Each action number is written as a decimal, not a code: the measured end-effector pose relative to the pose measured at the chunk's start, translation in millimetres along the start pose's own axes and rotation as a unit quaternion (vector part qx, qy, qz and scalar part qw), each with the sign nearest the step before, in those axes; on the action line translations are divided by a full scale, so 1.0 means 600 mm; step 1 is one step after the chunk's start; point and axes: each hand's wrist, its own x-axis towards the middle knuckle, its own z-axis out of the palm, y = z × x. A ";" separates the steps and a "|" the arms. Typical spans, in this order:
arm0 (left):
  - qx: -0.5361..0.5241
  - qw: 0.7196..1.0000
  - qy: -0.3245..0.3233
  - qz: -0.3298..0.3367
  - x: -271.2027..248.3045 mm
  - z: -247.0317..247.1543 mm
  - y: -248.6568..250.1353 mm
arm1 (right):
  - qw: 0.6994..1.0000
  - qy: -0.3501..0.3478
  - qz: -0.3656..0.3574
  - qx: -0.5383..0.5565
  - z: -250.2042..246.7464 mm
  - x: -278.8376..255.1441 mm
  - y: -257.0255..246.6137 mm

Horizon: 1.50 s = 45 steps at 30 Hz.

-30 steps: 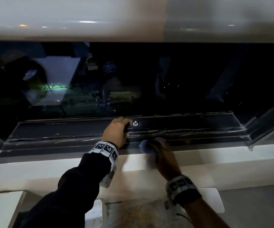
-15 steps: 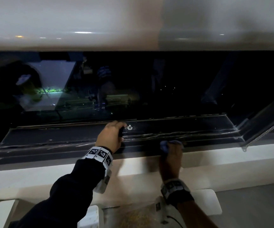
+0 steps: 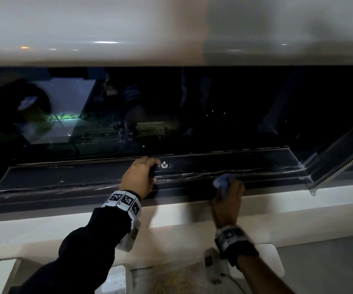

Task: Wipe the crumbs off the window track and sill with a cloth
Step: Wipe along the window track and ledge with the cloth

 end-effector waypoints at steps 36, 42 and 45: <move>-0.027 1.000 -0.005 -0.011 0.001 0.004 -0.013 | 0.974 -0.053 0.032 -0.218 -0.145 0.233 0.059; -0.033 0.999 0.011 -0.001 -0.010 0.005 -0.013 | 0.967 -0.147 -0.193 -0.078 0.007 0.051 -0.055; -0.037 0.999 0.034 0.013 -0.025 0.012 -0.009 | 0.952 -0.216 -0.204 0.073 -0.002 0.012 -0.078</move>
